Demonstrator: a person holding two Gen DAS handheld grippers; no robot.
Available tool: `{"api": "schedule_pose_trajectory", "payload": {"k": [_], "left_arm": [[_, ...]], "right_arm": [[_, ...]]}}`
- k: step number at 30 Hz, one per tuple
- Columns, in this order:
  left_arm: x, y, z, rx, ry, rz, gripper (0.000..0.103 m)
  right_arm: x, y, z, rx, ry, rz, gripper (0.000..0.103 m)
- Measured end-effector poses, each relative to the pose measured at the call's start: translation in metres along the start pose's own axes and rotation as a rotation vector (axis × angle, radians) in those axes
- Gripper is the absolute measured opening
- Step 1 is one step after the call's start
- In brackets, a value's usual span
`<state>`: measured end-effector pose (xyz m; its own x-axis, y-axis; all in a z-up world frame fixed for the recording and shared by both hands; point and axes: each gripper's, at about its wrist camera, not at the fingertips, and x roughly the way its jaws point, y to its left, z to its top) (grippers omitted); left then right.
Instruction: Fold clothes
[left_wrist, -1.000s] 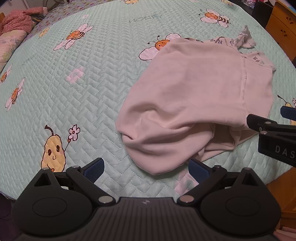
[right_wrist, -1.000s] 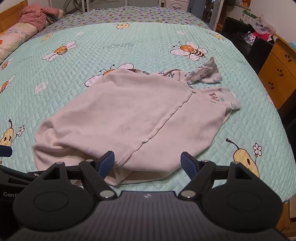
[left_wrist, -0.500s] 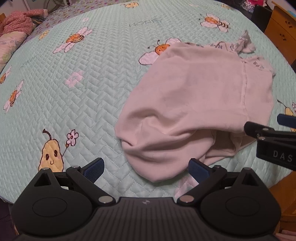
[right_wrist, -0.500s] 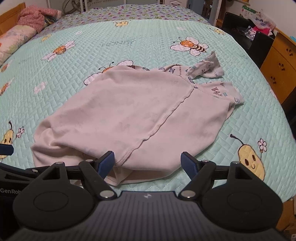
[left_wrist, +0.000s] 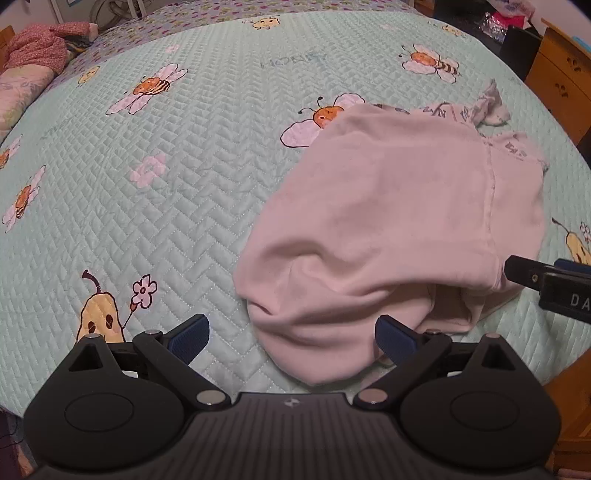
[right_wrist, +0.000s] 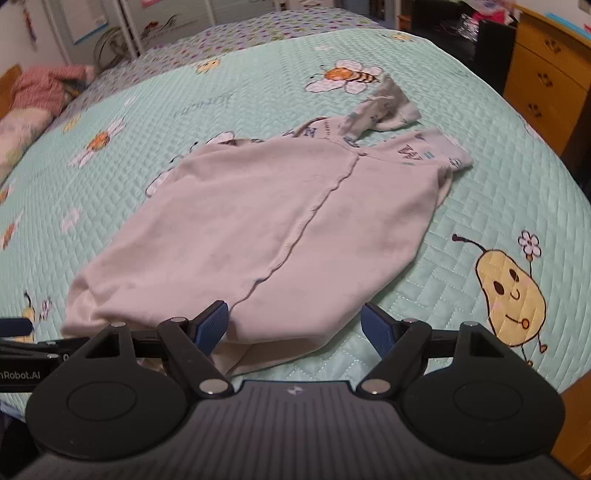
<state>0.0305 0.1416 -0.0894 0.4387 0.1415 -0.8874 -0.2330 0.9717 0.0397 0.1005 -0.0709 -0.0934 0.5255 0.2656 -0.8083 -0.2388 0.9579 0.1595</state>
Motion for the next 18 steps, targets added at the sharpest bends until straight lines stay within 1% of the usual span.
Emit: {"api": "schedule_pose_trajectory", "payload": {"k": [3, 6, 8, 14, 18], "left_arm": [[-0.001, 0.010, 0.003, -0.036, -0.019, -0.042, 0.099], [-0.006, 0.033, 0.005, -0.130, -0.089, -0.110, 0.099], [-0.006, 0.051, 0.005, -0.223, -0.140, -0.160, 0.100], [0.022, 0.069, 0.010, -0.326, -0.103, -0.215, 0.099], [0.042, 0.081, 0.013, -0.390, -0.075, -0.249, 0.099]], "right_arm": [[0.001, -0.008, -0.001, 0.036, -0.010, 0.011, 0.080], [0.002, -0.016, -0.001, 0.071, -0.020, 0.024, 0.080], [0.002, -0.024, -0.002, 0.110, -0.034, 0.046, 0.080], [0.004, -0.039, -0.005, 0.233, -0.060, 0.112, 0.080], [0.002, -0.041, -0.007, 0.248, -0.067, 0.122, 0.080]]}}
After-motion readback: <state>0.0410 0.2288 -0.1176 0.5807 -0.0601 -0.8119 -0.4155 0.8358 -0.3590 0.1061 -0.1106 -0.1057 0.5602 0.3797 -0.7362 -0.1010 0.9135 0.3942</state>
